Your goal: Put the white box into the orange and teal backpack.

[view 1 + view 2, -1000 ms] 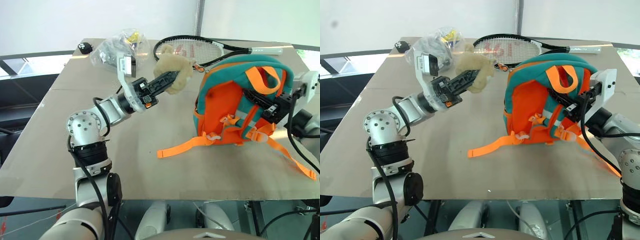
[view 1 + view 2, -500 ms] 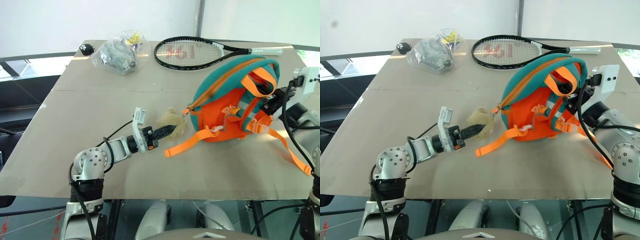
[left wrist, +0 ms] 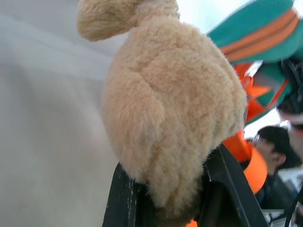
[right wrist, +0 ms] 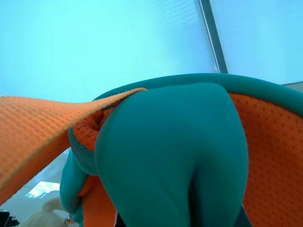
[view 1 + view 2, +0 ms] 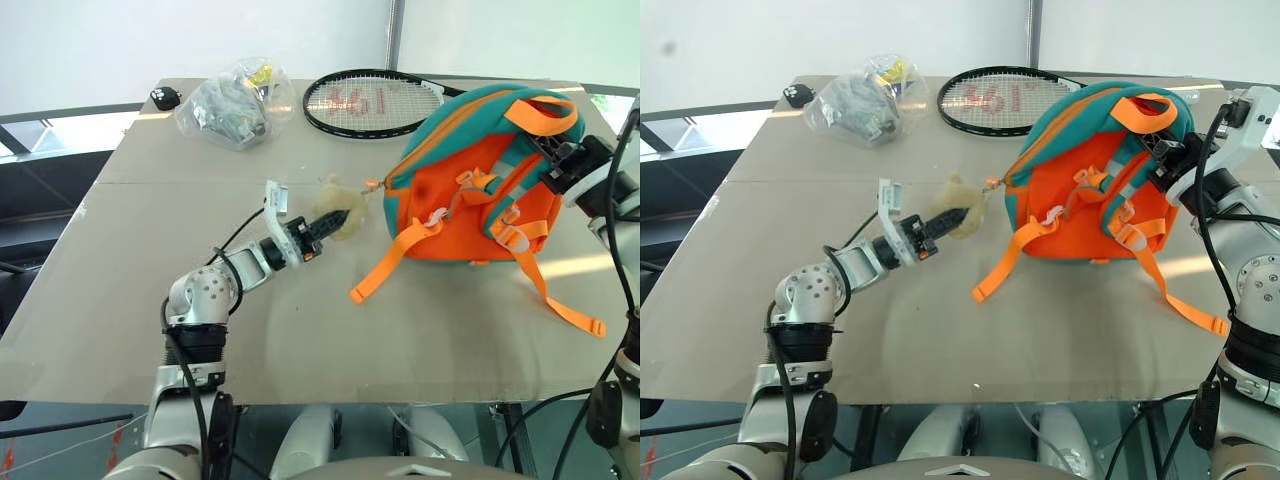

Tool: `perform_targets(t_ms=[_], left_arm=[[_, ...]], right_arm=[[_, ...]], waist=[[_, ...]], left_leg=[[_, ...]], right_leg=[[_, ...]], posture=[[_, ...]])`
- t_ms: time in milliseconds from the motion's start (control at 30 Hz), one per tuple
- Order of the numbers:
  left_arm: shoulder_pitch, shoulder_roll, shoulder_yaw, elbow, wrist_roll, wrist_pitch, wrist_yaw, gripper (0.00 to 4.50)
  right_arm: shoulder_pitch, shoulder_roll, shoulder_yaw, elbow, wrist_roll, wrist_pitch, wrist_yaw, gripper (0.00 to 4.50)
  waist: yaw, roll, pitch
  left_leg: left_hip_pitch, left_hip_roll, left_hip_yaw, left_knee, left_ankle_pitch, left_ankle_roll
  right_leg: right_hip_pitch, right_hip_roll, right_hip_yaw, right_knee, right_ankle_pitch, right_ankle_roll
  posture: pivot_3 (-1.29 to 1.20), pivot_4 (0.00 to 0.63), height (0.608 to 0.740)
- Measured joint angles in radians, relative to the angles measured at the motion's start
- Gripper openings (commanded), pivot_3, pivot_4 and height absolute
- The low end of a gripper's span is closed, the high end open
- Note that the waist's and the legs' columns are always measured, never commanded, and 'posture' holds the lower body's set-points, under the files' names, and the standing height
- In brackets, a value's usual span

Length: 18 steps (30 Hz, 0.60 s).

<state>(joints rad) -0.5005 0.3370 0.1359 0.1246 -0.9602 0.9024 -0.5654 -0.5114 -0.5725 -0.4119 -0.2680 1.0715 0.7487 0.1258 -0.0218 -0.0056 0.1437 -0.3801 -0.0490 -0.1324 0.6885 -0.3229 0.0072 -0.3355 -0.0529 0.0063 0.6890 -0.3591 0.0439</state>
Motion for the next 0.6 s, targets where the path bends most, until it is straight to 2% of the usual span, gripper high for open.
perform_targets(t_ms=[233,333,467,533,567,600], left_arm=[[-0.147,-0.027,-0.017,0.076,0.116,-0.185,-0.009,0.20],[-0.133,-0.001,-0.038,0.066,0.201,-0.262,-0.051,0.20],[-0.058,-0.001,-0.111,0.065,0.308,-0.335,-0.093,0.20],[-0.021,0.011,-0.147,0.046,0.364,-0.389,-0.132,1.21],[-0.006,0.023,-0.155,0.041,0.395,-0.424,-0.155,1.52],[-0.001,0.029,-0.158,0.038,0.411,-0.441,-0.165,2.01]], right_arm=[[-0.014,0.040,0.002,-0.035,-0.069,-0.097,0.044,0.00],[0.113,-0.019,0.040,-0.144,-0.154,-0.126,0.129,0.00],[0.272,-0.042,0.149,-0.178,-0.287,-0.158,0.207,0.00],[0.347,-0.093,0.204,-0.200,-0.374,-0.189,0.258,0.70],[0.367,-0.102,0.209,-0.201,-0.412,-0.203,0.268,0.98],[0.376,-0.107,0.208,-0.201,-0.429,-0.209,0.272,1.40]], waist=[[0.006,0.000,0.001],[0.001,0.000,0.000],[0.003,0.000,0.001],[0.009,0.000,0.001],[0.009,0.000,0.001],[0.009,0.000,0.001]], left_leg=[[-0.003,0.000,0.000,0.001,0.000,0.001],[-0.003,0.002,0.006,-0.001,0.000,0.001],[-0.004,0.000,0.010,-0.001,0.000,0.002],[-0.003,-0.001,0.008,0.000,0.000,0.003],[-0.003,-0.001,0.008,0.000,0.000,0.003],[-0.001,-0.001,0.008,0.000,0.000,0.004]], right_leg=[[-0.004,0.000,-0.001,0.004,0.000,0.000],[-0.004,0.001,0.003,0.004,0.000,0.000],[-0.007,0.003,0.006,0.004,0.000,0.000],[-0.007,0.002,0.006,0.004,0.000,0.000],[-0.007,0.001,0.006,0.004,0.000,0.000],[-0.007,0.000,0.006,0.002,0.000,0.000]], posture=[[0.00,0.150,0.740],[0.00,0.150,0.740],[0.00,0.150,0.740],[0.00,0.150,0.740],[0.00,0.150,0.740],[0.00,0.150,0.740]])
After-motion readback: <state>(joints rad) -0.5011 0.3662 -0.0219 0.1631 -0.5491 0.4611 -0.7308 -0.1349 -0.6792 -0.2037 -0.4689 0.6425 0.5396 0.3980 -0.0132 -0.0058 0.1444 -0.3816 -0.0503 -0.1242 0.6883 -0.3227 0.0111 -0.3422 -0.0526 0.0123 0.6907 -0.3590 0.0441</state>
